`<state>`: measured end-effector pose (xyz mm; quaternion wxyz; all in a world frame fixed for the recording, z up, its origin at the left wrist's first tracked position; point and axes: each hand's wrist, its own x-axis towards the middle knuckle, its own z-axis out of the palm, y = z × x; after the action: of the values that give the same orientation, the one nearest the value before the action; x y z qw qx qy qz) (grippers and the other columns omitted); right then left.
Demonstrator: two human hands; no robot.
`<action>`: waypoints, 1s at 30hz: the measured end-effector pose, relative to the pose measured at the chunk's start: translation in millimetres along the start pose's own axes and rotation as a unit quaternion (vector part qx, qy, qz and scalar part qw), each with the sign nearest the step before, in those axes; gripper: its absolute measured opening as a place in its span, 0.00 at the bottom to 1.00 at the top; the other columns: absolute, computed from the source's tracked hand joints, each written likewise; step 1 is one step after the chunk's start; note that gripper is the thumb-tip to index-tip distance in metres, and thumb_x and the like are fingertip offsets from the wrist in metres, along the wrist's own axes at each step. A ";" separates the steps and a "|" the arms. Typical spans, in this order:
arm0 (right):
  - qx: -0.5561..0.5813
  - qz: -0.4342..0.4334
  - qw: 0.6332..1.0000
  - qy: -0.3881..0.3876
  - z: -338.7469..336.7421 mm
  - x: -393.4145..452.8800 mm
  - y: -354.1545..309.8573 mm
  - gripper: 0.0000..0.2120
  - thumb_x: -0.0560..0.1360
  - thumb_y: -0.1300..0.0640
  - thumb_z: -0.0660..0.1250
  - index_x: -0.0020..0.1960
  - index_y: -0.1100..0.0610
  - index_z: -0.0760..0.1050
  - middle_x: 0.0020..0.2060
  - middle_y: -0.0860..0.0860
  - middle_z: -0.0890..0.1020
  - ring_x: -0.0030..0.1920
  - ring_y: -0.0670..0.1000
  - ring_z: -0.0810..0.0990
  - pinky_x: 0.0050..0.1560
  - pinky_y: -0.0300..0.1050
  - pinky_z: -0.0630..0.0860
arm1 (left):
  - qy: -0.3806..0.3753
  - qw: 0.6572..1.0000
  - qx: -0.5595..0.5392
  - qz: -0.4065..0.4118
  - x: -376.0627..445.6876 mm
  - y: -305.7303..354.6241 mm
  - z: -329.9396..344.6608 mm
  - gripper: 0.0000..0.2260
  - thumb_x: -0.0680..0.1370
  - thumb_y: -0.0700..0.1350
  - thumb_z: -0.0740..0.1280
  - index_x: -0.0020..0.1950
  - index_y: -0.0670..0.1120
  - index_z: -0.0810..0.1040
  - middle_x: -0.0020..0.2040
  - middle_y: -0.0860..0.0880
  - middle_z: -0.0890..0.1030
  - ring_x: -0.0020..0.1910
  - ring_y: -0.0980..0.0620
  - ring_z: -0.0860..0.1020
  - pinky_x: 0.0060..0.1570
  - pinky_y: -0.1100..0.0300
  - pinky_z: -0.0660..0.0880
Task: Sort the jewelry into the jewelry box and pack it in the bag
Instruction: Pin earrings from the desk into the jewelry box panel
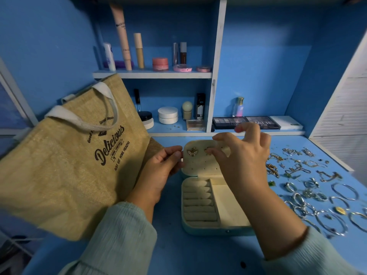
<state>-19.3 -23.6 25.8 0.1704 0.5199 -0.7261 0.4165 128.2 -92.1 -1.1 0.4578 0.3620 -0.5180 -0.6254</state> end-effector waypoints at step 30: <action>0.014 -0.239 0.965 0.104 -5.4 -44.8 34.1 0.10 0.72 0.48 0.66 0.41 0.55 0.76 0.36 0.50 0.81 0.41 0.50 0.70 0.49 0.49 0.63 | -0.258 0.833 0.489 -0.018 -3.9 71.6 37.6 0.06 0.73 0.46 0.71 0.41 0.58 0.80 0.46 0.61 0.81 0.52 0.60 0.77 0.54 0.67 0.69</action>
<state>-32.8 12.0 -16.1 0.3327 0.6346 -0.5526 0.4257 108.8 -79.6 76.5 0.0598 0.3730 -0.8490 -0.3694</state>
